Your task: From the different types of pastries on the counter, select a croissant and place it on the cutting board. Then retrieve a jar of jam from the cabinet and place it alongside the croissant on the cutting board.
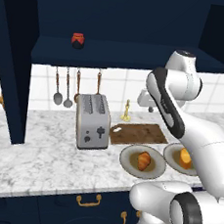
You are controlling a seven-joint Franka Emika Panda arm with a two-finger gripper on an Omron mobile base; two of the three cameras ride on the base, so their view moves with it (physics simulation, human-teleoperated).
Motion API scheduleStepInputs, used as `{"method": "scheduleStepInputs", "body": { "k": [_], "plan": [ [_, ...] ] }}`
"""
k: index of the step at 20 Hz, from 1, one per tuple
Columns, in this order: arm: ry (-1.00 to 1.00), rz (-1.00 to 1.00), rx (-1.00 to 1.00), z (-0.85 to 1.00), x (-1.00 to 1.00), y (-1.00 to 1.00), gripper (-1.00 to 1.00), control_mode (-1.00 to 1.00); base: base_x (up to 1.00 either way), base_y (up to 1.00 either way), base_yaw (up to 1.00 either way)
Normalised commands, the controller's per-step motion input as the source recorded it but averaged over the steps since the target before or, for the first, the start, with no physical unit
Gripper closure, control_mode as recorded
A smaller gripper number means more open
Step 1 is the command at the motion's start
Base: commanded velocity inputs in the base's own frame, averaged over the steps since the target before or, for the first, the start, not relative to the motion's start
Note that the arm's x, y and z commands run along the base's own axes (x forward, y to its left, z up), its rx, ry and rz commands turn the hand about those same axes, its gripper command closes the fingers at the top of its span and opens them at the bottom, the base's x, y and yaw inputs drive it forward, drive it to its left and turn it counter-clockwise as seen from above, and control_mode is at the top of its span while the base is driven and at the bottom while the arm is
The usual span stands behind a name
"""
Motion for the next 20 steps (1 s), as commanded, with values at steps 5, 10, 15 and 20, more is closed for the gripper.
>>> {"method": "scheduleStepInputs", "body": {
  "k": [5,10,15,20],
  "plan": [
    [0.07,0.00,0.00,-0.08,-0.08,0.00,-1.00,-1.00,0.00,0.00,0.00],
    [0.14,0.00,0.02,-0.50,-0.25,0.00,-1.00,-1.00,0.00,0.00,0.00],
    [0.26,0.00,0.02,-0.66,-0.01,0.00,-1.00,-1.00,0.00,0.00,0.00],
    [0.35,0.00,0.01,-0.77,0.00,0.00,-1.00,-1.00,0.00,0.00,0.00]
  ]
}}
